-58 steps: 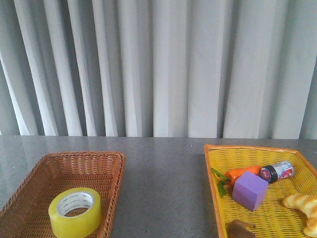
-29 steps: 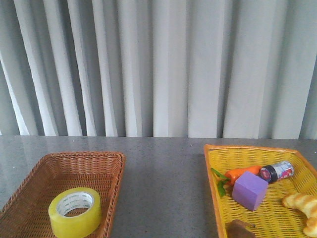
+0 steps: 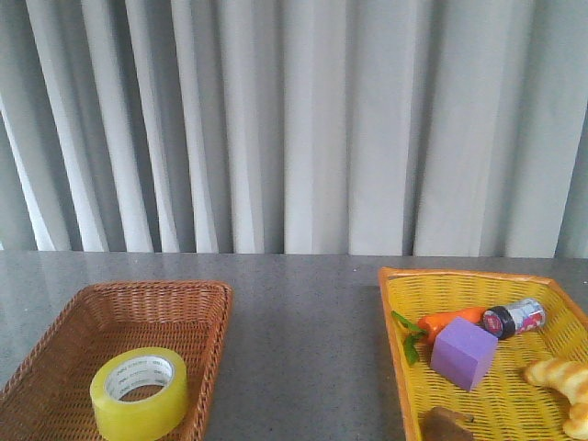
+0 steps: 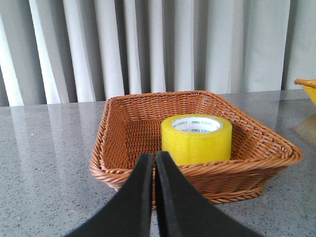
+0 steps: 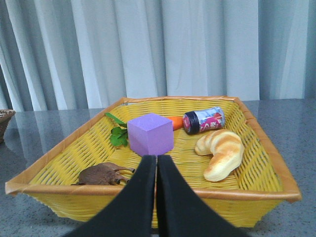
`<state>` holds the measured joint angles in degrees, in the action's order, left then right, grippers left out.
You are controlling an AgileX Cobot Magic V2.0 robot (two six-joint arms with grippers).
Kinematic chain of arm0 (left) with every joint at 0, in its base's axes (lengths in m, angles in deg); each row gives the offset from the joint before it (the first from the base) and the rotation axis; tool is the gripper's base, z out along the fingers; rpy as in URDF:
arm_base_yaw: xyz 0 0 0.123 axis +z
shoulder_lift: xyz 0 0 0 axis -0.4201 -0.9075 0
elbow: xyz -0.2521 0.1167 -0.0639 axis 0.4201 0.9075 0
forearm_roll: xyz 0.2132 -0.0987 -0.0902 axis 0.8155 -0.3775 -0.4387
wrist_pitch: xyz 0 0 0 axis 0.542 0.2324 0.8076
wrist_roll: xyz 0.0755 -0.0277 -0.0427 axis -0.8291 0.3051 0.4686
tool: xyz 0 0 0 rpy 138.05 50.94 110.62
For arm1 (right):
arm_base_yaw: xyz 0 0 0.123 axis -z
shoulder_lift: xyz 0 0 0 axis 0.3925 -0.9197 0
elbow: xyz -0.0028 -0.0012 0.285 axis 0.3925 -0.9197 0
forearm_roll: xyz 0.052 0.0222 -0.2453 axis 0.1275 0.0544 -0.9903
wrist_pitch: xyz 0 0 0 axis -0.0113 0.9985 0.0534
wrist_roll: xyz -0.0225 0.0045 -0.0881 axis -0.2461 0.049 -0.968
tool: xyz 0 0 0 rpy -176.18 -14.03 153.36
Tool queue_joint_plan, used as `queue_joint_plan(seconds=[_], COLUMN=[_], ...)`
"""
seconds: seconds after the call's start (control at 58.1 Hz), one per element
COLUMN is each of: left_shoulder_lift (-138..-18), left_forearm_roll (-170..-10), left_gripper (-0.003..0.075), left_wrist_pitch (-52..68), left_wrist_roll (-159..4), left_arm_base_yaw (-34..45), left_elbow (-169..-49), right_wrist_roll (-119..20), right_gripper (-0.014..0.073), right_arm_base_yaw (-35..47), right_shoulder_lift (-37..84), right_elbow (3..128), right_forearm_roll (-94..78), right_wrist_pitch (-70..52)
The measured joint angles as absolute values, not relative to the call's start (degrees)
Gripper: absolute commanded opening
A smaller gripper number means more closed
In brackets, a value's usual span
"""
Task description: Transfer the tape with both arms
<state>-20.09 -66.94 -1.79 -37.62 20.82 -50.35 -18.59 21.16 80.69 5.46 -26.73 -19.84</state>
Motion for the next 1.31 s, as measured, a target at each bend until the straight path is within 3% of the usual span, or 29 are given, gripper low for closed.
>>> queue_joint_plan(seconds=[1.307], left_shoulder_lift=[-20.09], left_forearm_roll=[-66.94], left_gripper=[-0.0007], left_wrist_pitch=[-1.79], left_wrist_roll=[-37.62], left_arm_base_yaw=[20.82], left_elbow=[-50.35], right_wrist_roll=[-22.80], right_gripper=[-0.0004], right_arm_base_yaw=[21.18], right_shoulder_lift=[82.38], right_elbow=[3.99], right_forearm_roll=[-23.51], right_wrist_pitch=[-19.20])
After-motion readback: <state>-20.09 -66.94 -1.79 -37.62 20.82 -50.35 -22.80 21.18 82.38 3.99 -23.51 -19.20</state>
